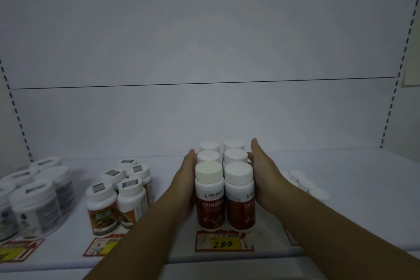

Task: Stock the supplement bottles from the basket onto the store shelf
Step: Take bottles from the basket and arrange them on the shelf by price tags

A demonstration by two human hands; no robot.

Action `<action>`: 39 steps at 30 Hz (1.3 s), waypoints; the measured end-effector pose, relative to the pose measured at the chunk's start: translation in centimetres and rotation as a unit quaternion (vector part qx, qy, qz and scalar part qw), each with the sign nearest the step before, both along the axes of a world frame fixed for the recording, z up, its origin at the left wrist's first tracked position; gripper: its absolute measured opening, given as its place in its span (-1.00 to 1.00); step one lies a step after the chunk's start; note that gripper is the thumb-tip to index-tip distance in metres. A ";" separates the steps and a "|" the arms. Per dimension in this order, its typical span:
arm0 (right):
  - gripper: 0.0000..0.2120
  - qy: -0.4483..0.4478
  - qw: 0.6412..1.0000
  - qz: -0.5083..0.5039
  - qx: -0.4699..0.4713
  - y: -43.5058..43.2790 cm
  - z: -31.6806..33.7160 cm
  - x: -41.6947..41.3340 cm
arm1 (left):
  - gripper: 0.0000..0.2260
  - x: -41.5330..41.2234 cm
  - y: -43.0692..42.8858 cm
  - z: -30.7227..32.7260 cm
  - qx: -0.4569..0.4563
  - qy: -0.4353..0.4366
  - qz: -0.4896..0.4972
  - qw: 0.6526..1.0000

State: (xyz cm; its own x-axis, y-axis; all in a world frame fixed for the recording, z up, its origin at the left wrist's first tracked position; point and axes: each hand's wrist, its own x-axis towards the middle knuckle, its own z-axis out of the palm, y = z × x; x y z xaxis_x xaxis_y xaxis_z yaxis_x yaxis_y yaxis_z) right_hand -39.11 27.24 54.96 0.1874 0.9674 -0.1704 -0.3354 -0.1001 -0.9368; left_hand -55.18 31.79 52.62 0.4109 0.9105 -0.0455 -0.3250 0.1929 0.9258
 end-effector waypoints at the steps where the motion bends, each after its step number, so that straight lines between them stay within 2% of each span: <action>1: -0.43 0.013 1.000 0.001 0.003 -0.4 -0.5 -0.2 | -0.48 -0.1 -0.3 -0.2 -0.009 -0.004 -0.003 1.000; 4: -0.32 0.042 0.999 0.019 0.010 -0.9 -1.6 -0.8 | -0.53 -0.1 -1.4 -1.0 -0.030 -0.024 0.007 0.999; 12: -0.37 0.047 0.998 0.028 0.032 -1.7 -2.1 -1.7 | -0.55 0.6 -3.0 -1.2 -0.013 -0.029 0.029 0.999; 18: -0.39 -0.023 0.999 0.025 0.022 -2.6 -1.9 -1.9 | -0.48 0.6 -3.6 -1.4 -0.019 -0.039 0.050 0.998; 21: -0.38 -0.077 0.997 0.001 0.027 -3.4 -1.3 -1.8 | -0.49 0.5 -4.3 -1.0 -0.010 -0.006 0.046 0.999; 23: -0.42 -0.116 0.991 -0.045 0.056 -4.1 0.1 -1.2 | -0.53 0.4 -5.1 0.2 0.022 0.048 0.066 0.996; 26: -0.46 -0.178 0.970 -0.072 0.148 -4.4 3.3 -0.1 | -0.57 -0.5 -5.6 2.8 0.131 0.151 0.179 0.963; 29: -0.48 -0.187 0.956 -0.074 0.214 -4.4 6.7 0.2 | -0.67 -2.8 -7.0 6.3 0.241 0.166 0.226 0.929; 32: -0.49 -0.196 0.945 -0.045 0.259 -5.6 8.3 -1.3 | -0.68 -5.6 -8.1 9.4 0.283 0.249 0.250 0.892; 34: -0.49 -0.207 0.938 -0.016 0.279 -6.7 8.4 -3.1 | -0.68 -7.8 -8.1 9.8 0.304 0.255 0.279 0.875; 38: -0.21 -0.210 0.931 0.026 0.297 -8.5 8.1 -8.7 | -0.75 -11.6 -6.8 7.9 0.321 0.307 0.333 0.832; 39: -0.21 -0.204 0.933 0.024 0.295 -8.4 7.8 -10.3 | -0.73 -12.3 -6.2 7.0 0.313 0.318 0.332 0.831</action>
State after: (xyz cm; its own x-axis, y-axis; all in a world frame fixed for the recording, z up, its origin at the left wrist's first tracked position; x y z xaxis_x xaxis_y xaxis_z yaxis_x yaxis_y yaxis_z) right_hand -49.43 18.88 62.80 0.0732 0.8791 0.4711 0.0532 0.4682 -0.8820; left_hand -67.50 25.59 59.58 -0.1182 0.8535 0.5076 0.4258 -0.4182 0.8024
